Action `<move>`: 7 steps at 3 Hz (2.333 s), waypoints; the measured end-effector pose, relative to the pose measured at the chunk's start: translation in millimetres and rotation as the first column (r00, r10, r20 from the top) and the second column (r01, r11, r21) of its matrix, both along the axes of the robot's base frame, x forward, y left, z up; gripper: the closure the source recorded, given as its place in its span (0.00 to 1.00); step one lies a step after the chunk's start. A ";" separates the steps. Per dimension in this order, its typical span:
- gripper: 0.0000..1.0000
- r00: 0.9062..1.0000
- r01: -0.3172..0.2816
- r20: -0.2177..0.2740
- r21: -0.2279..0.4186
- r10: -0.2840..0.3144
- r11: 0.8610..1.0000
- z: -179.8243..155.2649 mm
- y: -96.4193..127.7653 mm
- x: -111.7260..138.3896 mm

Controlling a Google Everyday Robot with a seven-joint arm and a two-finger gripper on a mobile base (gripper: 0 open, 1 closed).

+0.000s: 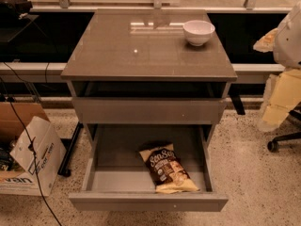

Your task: Pick brown chip bag from middle drawer and place on counter

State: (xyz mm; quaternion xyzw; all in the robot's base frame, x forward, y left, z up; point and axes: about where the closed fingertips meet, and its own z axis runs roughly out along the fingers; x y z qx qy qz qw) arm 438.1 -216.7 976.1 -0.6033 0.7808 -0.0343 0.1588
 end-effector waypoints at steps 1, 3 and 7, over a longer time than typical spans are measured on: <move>0.00 1.000 0.000 0.000 0.000 0.000 1.000 0.0 0.0 0.0; 0.00 0.997 0.080 -0.028 0.105 -0.077 0.991 -35.2 12.2 10.4; 0.00 0.950 0.305 -0.153 0.257 -0.273 0.917 -166.4 33.6 61.4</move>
Offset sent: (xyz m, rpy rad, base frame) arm 0.0072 0.0088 -0.0358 0.1095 0.0477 -0.0808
